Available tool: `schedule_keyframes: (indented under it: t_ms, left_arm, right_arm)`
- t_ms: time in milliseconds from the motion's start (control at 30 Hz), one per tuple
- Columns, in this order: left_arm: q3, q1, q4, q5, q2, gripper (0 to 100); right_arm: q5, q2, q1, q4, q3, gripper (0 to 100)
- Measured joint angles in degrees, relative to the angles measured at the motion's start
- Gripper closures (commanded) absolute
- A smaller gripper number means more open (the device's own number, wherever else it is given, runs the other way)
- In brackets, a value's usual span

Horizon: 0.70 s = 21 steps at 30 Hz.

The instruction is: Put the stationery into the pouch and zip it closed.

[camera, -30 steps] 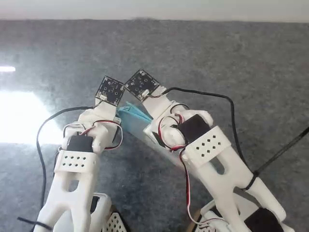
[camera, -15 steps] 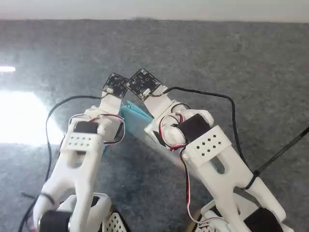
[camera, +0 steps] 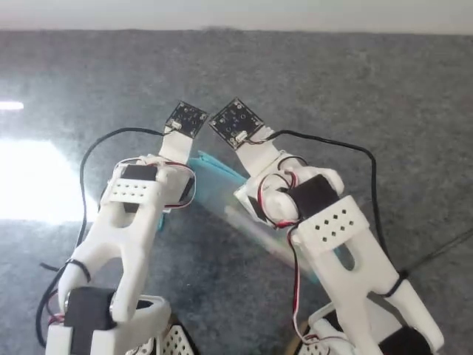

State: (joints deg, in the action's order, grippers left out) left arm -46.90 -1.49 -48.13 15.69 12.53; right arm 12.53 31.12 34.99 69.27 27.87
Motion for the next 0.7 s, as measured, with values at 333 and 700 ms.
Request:
schedule_keyframes:
  t_ms: [333, 700]
  left_arm:
    - [0.1, 0.0, -2.9, 0.2, 0.0, 99]
    - [0.0, -0.4, -4.8, 1.8, -0.1, 99]
  right_arm:
    - [0.1, 0.8, 0.0, 0.7, 0.0, 99.1]
    - [0.1, 0.8, 0.3, 0.7, 0.2, 99.1]
